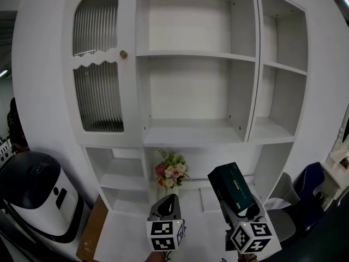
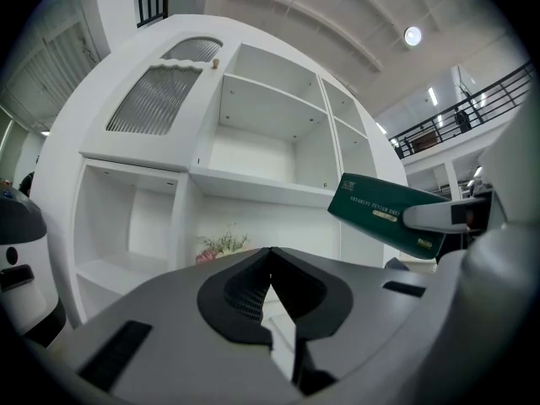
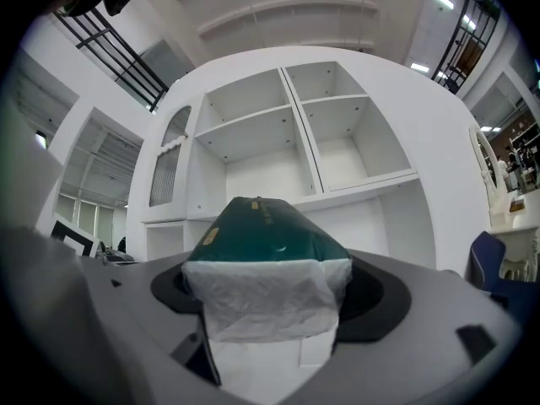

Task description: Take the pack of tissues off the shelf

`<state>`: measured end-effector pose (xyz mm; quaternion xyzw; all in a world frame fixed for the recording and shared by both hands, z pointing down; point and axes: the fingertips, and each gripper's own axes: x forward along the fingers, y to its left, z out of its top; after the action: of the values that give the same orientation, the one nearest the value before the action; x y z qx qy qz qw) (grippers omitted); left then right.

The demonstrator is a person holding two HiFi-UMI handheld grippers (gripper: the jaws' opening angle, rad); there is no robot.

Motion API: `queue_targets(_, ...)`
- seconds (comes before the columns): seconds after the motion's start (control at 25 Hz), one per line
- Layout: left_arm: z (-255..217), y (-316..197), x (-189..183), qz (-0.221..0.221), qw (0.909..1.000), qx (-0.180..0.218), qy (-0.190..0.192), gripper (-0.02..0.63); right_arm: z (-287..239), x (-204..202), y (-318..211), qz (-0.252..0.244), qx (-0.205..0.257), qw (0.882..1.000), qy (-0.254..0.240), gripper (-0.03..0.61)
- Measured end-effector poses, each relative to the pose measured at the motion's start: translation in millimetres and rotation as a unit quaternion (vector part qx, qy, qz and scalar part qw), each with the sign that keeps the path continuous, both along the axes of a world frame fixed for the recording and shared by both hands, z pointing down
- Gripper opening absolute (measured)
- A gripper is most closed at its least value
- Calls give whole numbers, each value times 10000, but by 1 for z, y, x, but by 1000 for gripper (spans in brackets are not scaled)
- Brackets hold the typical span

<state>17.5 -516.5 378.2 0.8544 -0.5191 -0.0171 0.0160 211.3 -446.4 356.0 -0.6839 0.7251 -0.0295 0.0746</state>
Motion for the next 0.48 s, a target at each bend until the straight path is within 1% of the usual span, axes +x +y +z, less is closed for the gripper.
queue_targets(0.48, 5, -11, 0, -176, 9998, -56, -19, 14, 9, 4, -17, -143, -84, 9999, 38, 426)
